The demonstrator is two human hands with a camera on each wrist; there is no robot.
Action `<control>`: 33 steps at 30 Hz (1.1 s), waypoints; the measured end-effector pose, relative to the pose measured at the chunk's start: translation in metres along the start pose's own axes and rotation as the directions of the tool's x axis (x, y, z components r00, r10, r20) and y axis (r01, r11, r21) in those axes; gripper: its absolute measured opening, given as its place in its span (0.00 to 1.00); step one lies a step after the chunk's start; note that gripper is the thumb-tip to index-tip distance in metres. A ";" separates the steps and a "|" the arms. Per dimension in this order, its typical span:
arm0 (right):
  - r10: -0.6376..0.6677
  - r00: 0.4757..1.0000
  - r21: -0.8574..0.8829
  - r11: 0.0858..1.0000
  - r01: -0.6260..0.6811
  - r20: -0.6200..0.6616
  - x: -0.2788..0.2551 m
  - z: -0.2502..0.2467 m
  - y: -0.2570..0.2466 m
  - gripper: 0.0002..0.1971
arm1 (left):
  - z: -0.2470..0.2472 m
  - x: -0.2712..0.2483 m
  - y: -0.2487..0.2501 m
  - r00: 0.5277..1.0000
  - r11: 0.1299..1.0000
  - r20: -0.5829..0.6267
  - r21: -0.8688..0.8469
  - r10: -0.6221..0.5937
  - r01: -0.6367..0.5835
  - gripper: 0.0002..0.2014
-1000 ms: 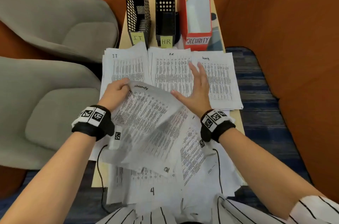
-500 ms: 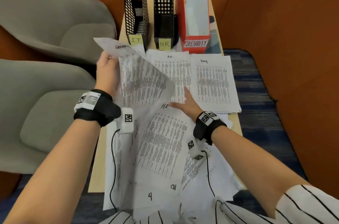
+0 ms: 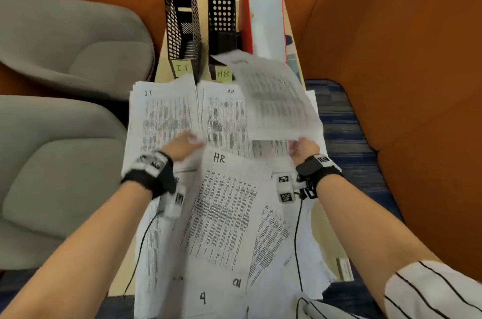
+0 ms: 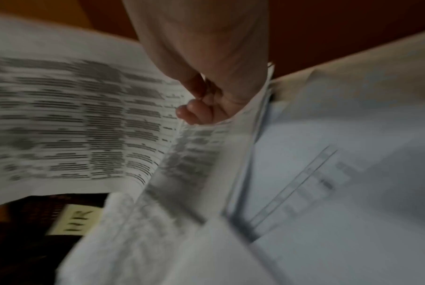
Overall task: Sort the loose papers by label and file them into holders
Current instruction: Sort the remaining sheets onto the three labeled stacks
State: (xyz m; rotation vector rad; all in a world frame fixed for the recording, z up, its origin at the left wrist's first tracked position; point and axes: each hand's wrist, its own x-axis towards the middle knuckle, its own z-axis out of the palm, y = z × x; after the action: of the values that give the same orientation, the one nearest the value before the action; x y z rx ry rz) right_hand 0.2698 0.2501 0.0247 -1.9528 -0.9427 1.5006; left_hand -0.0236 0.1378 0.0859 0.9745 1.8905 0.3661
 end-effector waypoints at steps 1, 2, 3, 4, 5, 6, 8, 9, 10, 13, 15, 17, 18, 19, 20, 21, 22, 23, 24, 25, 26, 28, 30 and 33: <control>0.014 1.000 -0.159 0.987 -0.012 0.011 0.006 -0.015 0.008 0.16 | 0.019 -0.005 -0.015 0.992 0.977 0.104 0.211 -0.068 0.045 0.26; 0.066 0.997 -0.324 0.945 -0.051 0.038 0.006 -0.028 0.016 0.15 | 0.036 -0.009 -0.030 0.974 0.945 0.168 0.314 -0.150 0.091 0.28; 0.078 0.995 -0.570 0.821 -0.032 0.056 0.003 -0.041 0.025 0.11 | 0.053 -0.013 -0.045 0.961 0.933 0.191 0.337 -0.197 0.125 0.31; 0.098 0.995 -0.704 0.708 -0.054 0.023 -0.002 -0.048 0.030 0.10 | 0.071 -0.011 -0.063 0.959 0.936 0.176 0.314 -0.223 0.160 0.35; 0.076 0.996 -0.833 0.553 -0.013 0.035 -0.001 -0.054 0.036 0.14 | 0.084 -0.008 -0.078 0.964 0.941 0.133 0.281 -0.231 0.187 0.39; 0.101 0.995 -0.865 0.500 -0.034 0.020 -0.002 -0.057 0.040 0.22 | 0.092 -0.002 -0.091 0.969 0.946 0.080 0.250 -0.232 0.206 0.38; 0.086 0.995 -0.891 0.454 0.000 0.043 -0.003 -0.057 0.048 0.31 | 0.100 0.005 -0.107 0.984 0.958 -0.004 0.226 -0.180 0.176 0.19; 0.081 0.995 -0.894 0.449 0.012 0.055 0.000 -0.058 0.049 0.29 | 0.100 0.004 -0.110 0.988 0.965 -0.030 0.211 -0.151 0.154 0.11; 0.090 0.995 -0.884 0.467 0.003 0.051 0.000 -0.058 0.047 0.26 | 0.099 0.001 -0.108 0.993 0.976 -0.048 0.184 -0.109 0.116 0.11; 0.098 0.995 -0.798 0.600 -0.060 -0.001 -0.001 -0.056 0.036 0.32 | 0.091 0.003 -0.106 0.997 0.994 -0.081 0.110 0.020 -0.011 0.12; -0.007 0.983 -0.627 0.771 -0.112 -0.184 -0.001 -0.047 0.032 0.34 | 0.080 0.001 -0.101 0.994 0.998 -0.094 -0.034 0.048 -0.052 0.06; -0.152 0.911 -0.352 0.936 0.008 -0.384 -0.001 -0.033 0.033 0.39 | 0.071 -0.007 -0.093 0.986 0.969 -0.161 -0.237 0.035 -0.073 0.08; -0.248 0.880 -0.259 0.954 0.150 -0.404 -0.004 -0.026 0.031 0.41 | 0.067 -0.012 -0.088 0.974 0.933 -0.228 -0.349 0.009 -0.090 0.09; -0.325 0.885 -0.206 0.941 0.268 -0.332 -0.011 -0.016 0.027 0.44 | 0.063 -0.013 -0.084 0.957 0.889 -0.289 -0.446 -0.033 -0.104 0.09; -0.376 0.904 -0.192 0.921 0.339 -0.204 -0.018 -0.006 0.025 0.47 | 0.059 -0.009 -0.083 0.940 0.847 -0.335 -0.517 -0.066 -0.124 0.10; -0.364 0.930 -0.179 0.919 0.351 -0.049 -0.021 0.008 0.023 0.52 | 0.056 -0.004 -0.082 0.932 0.815 -0.353 -0.562 -0.081 -0.142 0.10; -0.283 0.949 -0.171 0.937 0.304 0.136 -0.029 0.022 0.020 0.58 | 0.053 0.000 -0.080 0.937 0.802 -0.343 -0.577 -0.067 -0.154 0.10; -0.183 0.928 -0.191 0.948 0.253 0.324 -0.033 0.033 0.019 0.65 | 0.050 0.004 -0.078 0.945 0.799 -0.325 -0.580 -0.046 -0.161 0.11; -0.063 0.878 -0.256 0.944 0.207 0.475 -0.039 0.043 0.018 0.68 | 0.049 0.007 -0.075 0.951 0.798 -0.307 -0.581 -0.035 -0.158 0.12; 0.034 0.830 -0.345 0.918 0.194 0.557 -0.042 0.051 0.020 0.69 | 0.049 0.008 -0.071 0.955 0.786 -0.295 -0.597 -0.032 -0.158 0.11; 0.076 0.814 -0.420 0.881 0.215 0.576 -0.044 0.057 0.024 0.66 | 0.049 0.007 -0.066 0.956 0.774 -0.291 -0.612 -0.030 -0.162 0.11; -0.026 0.853 -0.419 0.863 0.283 0.522 -0.044 0.066 0.027 0.50 | 0.046 0.005 -0.060 0.967 0.733 -0.253 -0.665 -0.045 -0.140 0.18; -0.168 0.867 -0.261 0.912 0.317 0.469 -0.046 0.066 0.022 0.31 | 0.044 0.007 -0.065 0.990 0.754 -0.136 -0.654 -0.038 -0.061 0.33; -0.116 0.861 -0.099 0.977 0.189 0.495 -0.046 0.059 0.009 0.21 | 0.045 0.012 -0.078 0.991 0.869 -0.134 -0.489 0.007 -0.072 0.15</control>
State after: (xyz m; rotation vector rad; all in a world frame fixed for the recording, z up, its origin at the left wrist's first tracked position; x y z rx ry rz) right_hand 0.2082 0.2073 0.0306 -1.5604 -1.4183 1.9177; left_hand -0.0254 0.0904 0.0082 0.6515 1.7589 0.9082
